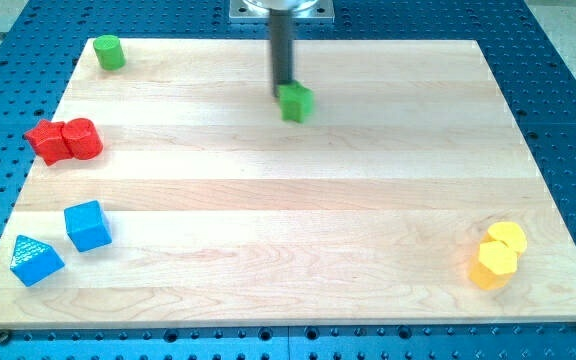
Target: Move the green star to the center right side of the board
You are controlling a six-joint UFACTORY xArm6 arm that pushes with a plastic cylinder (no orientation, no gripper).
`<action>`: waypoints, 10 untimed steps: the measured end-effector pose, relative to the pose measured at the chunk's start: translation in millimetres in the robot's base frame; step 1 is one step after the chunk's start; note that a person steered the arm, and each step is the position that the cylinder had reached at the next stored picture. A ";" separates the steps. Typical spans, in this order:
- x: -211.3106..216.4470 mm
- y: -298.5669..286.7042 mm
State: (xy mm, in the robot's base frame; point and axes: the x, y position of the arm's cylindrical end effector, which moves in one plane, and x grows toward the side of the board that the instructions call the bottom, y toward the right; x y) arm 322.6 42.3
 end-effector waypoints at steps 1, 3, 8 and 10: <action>24.1 52.9; 20.9 -38.2; 28.4 63.5; 26.3 143.4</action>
State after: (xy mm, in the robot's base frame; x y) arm 348.9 185.7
